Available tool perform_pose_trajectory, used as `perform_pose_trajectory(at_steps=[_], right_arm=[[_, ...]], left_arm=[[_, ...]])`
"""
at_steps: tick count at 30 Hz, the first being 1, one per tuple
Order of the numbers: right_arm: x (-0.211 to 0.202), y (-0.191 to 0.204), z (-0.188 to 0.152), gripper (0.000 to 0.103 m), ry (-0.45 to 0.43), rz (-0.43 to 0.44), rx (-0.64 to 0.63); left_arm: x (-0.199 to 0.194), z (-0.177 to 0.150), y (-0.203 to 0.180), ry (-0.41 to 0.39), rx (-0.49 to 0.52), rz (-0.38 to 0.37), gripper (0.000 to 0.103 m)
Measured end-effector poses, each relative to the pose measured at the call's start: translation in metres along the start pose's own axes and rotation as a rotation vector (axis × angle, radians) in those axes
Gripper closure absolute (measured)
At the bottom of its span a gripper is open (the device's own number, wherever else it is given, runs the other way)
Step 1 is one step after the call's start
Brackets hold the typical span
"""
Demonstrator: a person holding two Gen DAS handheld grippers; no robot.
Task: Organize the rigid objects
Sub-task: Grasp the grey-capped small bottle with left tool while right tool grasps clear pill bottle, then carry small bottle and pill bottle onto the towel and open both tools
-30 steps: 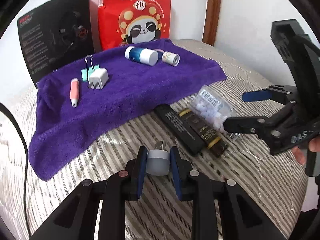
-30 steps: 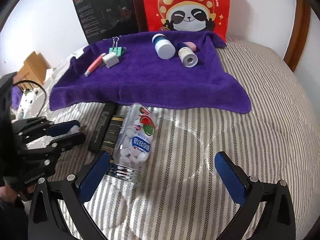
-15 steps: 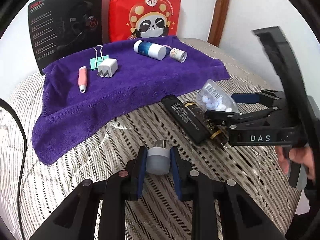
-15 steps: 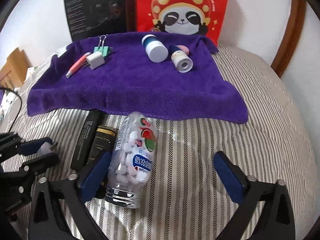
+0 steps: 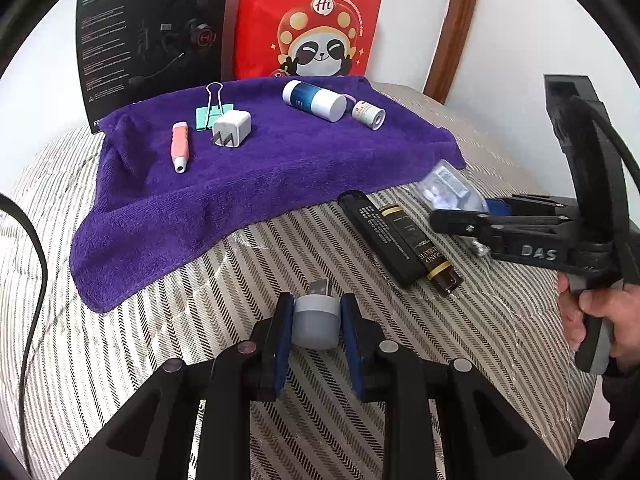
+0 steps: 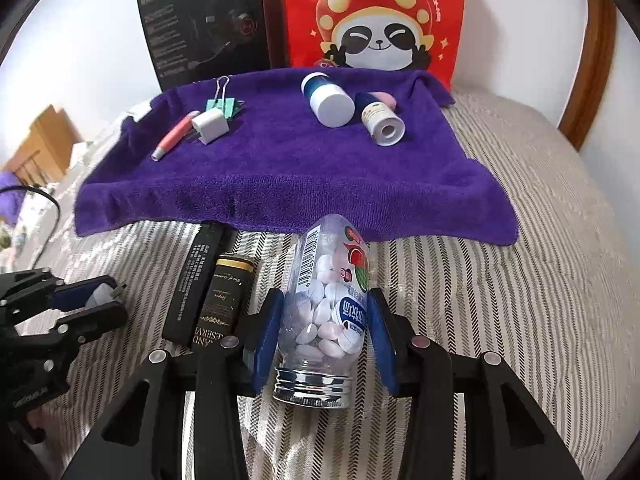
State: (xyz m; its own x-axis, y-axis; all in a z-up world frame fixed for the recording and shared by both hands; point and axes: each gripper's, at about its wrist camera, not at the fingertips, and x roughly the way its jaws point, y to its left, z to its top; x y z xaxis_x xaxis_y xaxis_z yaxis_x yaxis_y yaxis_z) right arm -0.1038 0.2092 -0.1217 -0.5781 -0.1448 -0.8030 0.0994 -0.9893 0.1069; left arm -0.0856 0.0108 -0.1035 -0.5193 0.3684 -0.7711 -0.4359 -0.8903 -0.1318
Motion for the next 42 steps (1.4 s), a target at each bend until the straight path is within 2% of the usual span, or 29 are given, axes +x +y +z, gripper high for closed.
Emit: perform_pose_trajectory(at_steps=[7,23,35,42], right_arm=[[-0.009,-0.012,-0.002,0.061,0.020,0.065,0.013],[-0.038,-0.035,0.011,0.061,-0.017,0.159,0.022],[-0.025,-0.038,0.075,0.061,-0.028,0.206,-0.034],[0.015,-0.037,0.118,0.061,0.031,0.186,-0.114]], left_arm=[[-0.002,0.000,0.004,0.007,-0.025,-0.005,0.080],[-0.022,0.023,0.013,-0.015,-0.069,0.008,0.080],[-0.029,0.078,0.049,-0.053,-0.097,0.052,0.080],[0.000,0.095,0.074,-0.003,-0.113,0.067,0.080]])
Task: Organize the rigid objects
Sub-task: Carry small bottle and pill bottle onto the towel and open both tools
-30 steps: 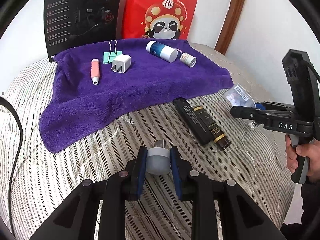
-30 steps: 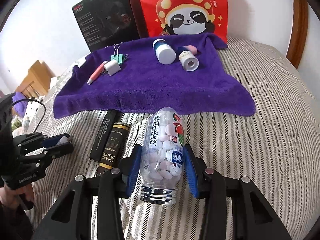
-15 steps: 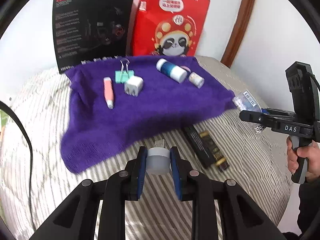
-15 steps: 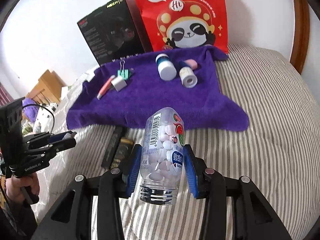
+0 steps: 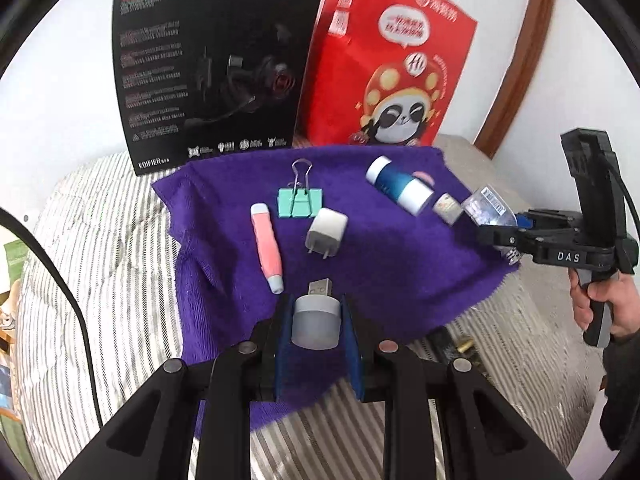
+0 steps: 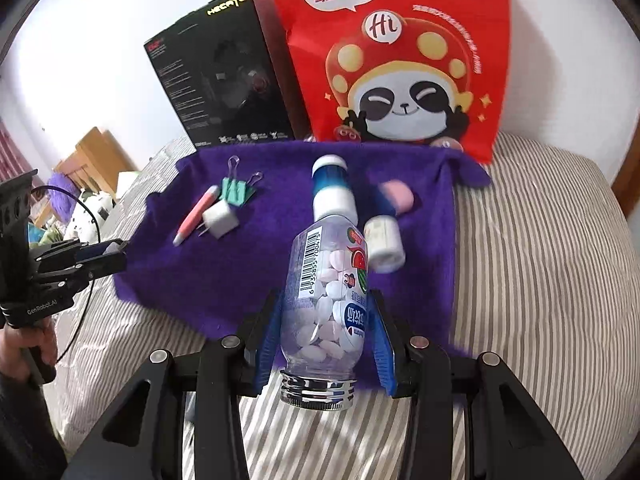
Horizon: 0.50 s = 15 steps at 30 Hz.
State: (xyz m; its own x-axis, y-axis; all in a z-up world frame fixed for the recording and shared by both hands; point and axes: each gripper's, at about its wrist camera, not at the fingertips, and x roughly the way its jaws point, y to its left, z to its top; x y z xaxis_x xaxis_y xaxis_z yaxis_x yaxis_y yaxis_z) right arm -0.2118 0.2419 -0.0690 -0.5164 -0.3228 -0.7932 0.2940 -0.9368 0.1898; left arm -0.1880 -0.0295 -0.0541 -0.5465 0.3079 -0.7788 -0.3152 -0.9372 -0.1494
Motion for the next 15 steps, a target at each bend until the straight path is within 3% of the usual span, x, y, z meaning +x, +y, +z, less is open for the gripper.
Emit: perform_pose_trajectory(at_steps=[6,15], right_arm=[[0.030,-0.007,0.009,0.061,0.084,-0.019,-0.055],[0.044,-0.006,0.001,0.061,0.157,-0.005,-0.111]], left_arm=[[0.026,-0.003,0.004,0.050,0.010,0.020,0.080],[0.035,-0.010,0.002,0.091,0.069,0.030,0.080]])
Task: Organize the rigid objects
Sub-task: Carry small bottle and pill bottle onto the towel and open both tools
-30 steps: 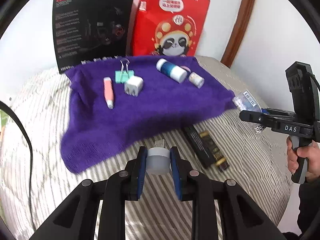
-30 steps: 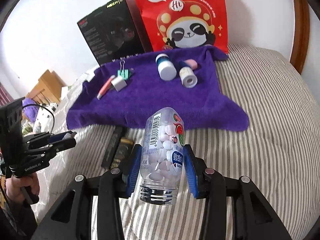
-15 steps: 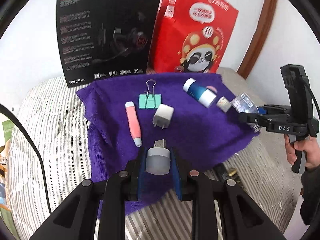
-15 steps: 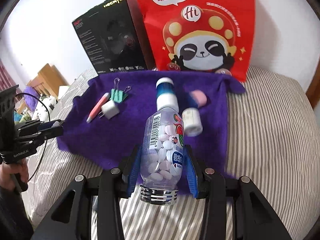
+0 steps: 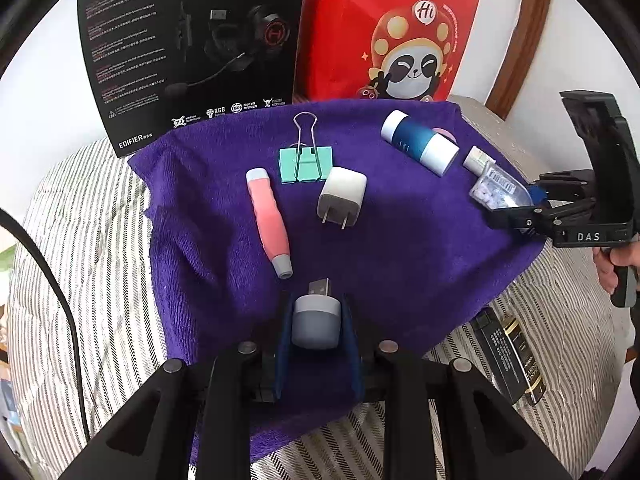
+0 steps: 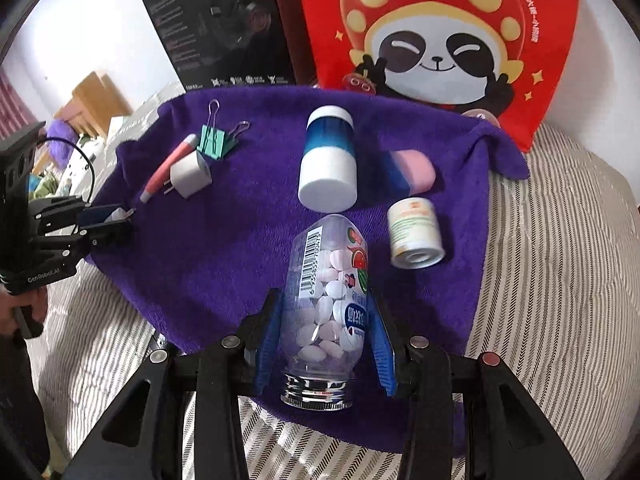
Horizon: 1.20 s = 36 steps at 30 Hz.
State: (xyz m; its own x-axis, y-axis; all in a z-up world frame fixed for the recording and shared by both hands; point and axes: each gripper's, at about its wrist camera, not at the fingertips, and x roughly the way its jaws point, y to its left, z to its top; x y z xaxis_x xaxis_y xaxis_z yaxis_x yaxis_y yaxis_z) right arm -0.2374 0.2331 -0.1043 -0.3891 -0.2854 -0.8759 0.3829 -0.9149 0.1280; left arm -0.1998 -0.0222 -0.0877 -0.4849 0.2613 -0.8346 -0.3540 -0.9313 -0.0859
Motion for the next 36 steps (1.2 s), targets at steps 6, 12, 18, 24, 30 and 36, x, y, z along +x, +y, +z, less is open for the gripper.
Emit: perform_pose_trajectory(at_steps=[6,12,18,24,30,36], right_arm=[[0.006,0.003,0.000,0.061,0.022,-0.020,-0.041],[0.009,0.004,0.003,0.061,0.028,-0.026,-0.085],[0.010,0.009,0.004,0.061,0.033,-0.044,-0.124],[0.012,0.010,0.005,0.060,0.053,-0.041,-0.146],[0.009,0.006,0.005,0.052,0.086,0.011,-0.127],[0.005,0.002,0.003,0.049,0.118,0.028,-0.092]], left_arm=[[0.002,0.004,0.000,0.021,0.056,0.002,0.080],[0.003,0.006,0.000,0.027,0.080,0.010,0.080],[0.004,0.005,0.003,0.029,0.070,-0.012,0.079],[0.006,0.007,0.004,0.056,0.064,-0.022,0.079],[0.009,0.010,0.010,0.093,0.044,-0.010,0.070],[0.005,0.010,0.008,0.094,0.046,0.034,0.062]])
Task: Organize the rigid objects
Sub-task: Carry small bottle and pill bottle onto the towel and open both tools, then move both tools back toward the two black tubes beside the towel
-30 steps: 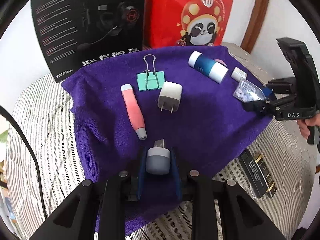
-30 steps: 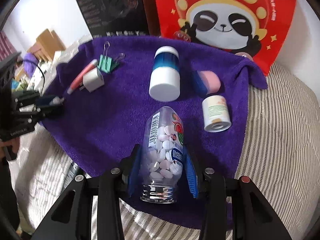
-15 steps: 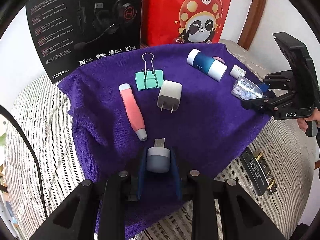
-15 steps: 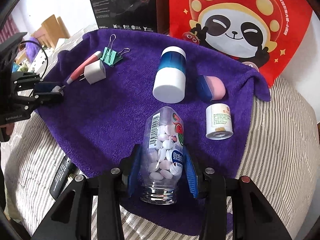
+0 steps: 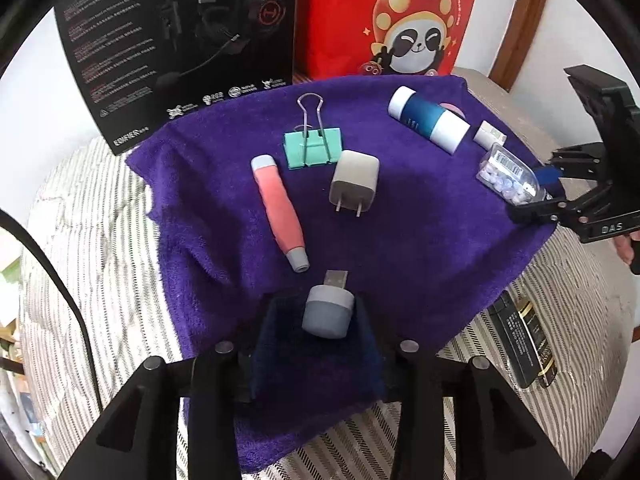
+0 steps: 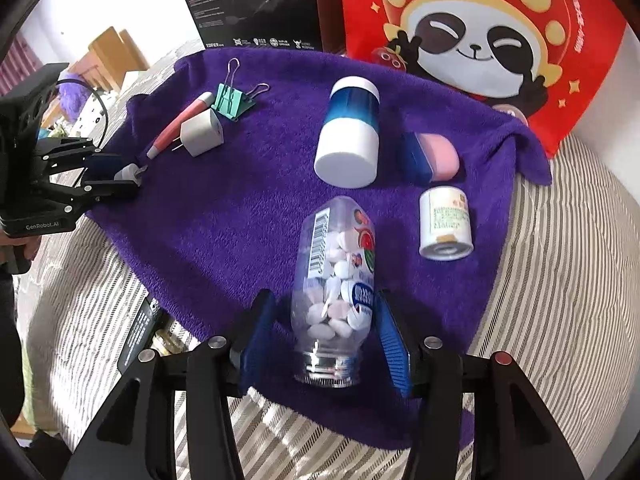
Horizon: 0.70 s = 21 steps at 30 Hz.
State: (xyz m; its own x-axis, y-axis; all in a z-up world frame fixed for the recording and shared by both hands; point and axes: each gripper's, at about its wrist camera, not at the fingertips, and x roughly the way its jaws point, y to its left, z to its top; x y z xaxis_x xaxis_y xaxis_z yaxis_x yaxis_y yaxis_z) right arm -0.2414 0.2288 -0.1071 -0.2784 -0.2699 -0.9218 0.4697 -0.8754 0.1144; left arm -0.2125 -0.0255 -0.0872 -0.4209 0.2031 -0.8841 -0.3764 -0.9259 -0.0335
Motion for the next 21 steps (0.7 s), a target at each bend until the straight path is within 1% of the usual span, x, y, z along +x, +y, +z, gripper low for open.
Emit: perform_pose_trajectory(at_steps=[1,2,4,5,6,7,9,10,11,12,13,15,16,18,20,21], right_arm=[[-0.002,-0.001,-0.001,0.049,0.002,0.006,0.013],[-0.003,-0.002,-0.002,0.047,0.003,0.007,0.021],[-0.011,-0.004,-0.006,0.046,-0.006,0.011,0.040],[-0.017,-0.004,-0.008,0.043,-0.013,0.014,0.048],[-0.022,-0.004,-0.009,0.038,-0.022,0.014,0.057],[-0.027,-0.004,-0.011,0.035,-0.034,0.015,0.064],[-0.039,-0.003,-0.016,0.023,-0.063,0.021,0.082],[-0.046,-0.002,-0.020,0.021,-0.082,0.020,0.091],[-0.054,-0.002,-0.025,0.017,-0.100,0.014,0.101],[-0.060,-0.001,-0.030,0.012,-0.116,0.002,0.115],[-0.065,0.000,-0.034,0.010,-0.129,-0.009,0.128],[-0.076,-0.001,-0.047,0.007,-0.154,-0.021,0.157],[-0.081,0.000,-0.054,0.007,-0.166,-0.034,0.178],[-0.092,0.004,-0.071,0.005,-0.197,-0.065,0.223],[-0.099,0.006,-0.086,0.000,-0.222,-0.072,0.257],[-0.102,0.007,-0.093,0.000,-0.233,-0.073,0.275]], left_arm=[[-0.003,-0.001,0.000,-0.006,-0.008,0.003,0.056],[-0.006,-0.002,0.001,-0.012,-0.015,0.004,0.053],[-0.016,-0.004,0.000,-0.034,-0.033,-0.019,0.039],[-0.020,-0.005,-0.002,-0.045,-0.035,-0.012,0.034],[-0.026,-0.007,-0.005,-0.060,-0.035,-0.006,0.024],[-0.033,-0.008,-0.008,-0.075,-0.033,-0.006,0.021],[-0.042,-0.011,-0.014,-0.094,-0.033,-0.013,0.020],[-0.047,-0.013,-0.018,-0.102,-0.039,-0.015,0.017],[-0.050,-0.015,-0.023,-0.110,-0.047,-0.019,0.014],[-0.053,-0.017,-0.028,-0.117,-0.055,-0.023,0.008],[-0.054,-0.018,-0.032,-0.122,-0.059,-0.025,0.003],[-0.058,-0.023,-0.043,-0.143,-0.087,-0.028,0.001],[-0.059,-0.027,-0.048,-0.144,-0.098,-0.035,0.001],[-0.056,-0.032,-0.058,-0.137,-0.116,-0.039,0.001],[-0.050,-0.038,-0.071,-0.128,-0.118,-0.027,0.001],[-0.046,-0.041,-0.077,-0.120,-0.122,-0.024,0.001]])
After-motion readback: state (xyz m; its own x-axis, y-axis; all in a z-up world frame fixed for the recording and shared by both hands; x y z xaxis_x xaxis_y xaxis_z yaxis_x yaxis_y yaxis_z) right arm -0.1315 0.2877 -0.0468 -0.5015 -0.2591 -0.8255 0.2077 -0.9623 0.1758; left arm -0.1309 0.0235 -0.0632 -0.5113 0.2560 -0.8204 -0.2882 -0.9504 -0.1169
